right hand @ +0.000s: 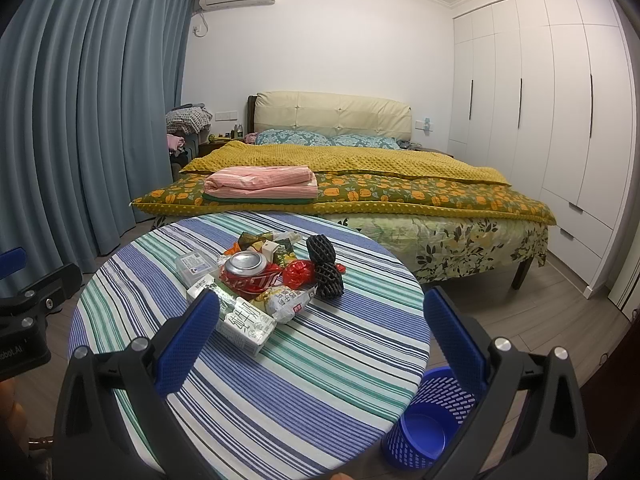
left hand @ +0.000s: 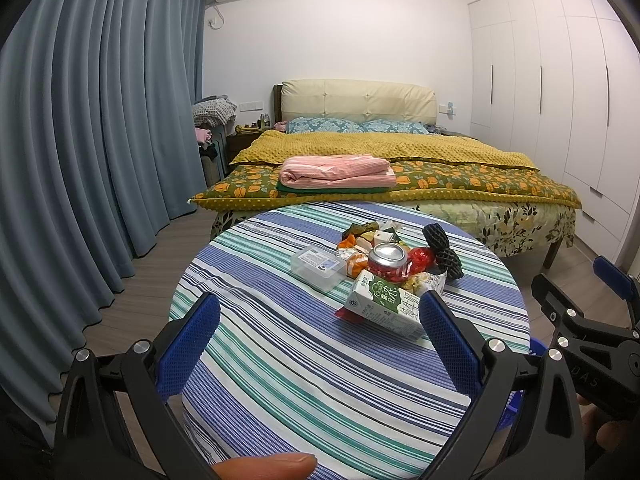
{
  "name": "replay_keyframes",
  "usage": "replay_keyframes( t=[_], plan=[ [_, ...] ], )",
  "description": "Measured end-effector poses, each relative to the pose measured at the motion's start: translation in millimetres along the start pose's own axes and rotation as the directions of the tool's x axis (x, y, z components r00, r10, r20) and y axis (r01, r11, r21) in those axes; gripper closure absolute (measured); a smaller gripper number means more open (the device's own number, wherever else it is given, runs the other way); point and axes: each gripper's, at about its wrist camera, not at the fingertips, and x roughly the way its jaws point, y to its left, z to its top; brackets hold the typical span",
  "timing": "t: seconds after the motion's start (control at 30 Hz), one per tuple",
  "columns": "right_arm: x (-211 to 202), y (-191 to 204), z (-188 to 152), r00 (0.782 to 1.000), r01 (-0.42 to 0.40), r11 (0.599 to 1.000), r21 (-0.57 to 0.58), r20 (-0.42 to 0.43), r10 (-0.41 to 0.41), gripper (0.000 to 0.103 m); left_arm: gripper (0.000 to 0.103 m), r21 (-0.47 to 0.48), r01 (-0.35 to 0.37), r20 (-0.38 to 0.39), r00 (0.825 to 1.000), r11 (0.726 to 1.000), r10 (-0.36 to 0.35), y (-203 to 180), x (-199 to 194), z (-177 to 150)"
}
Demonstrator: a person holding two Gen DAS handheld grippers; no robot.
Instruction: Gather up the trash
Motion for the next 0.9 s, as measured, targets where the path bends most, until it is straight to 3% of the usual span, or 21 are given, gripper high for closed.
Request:
replay_keyframes(
  t=[0.9],
  plan=[
    [0.3,0.0,-0.6,1.000,-0.001,1.000,0.000,-0.001,0.001,0.005,0.004,-0.001,0.002,-0.002,1.000,1.000,-0.002,-1.2,-0.3,0.4]
  ],
)
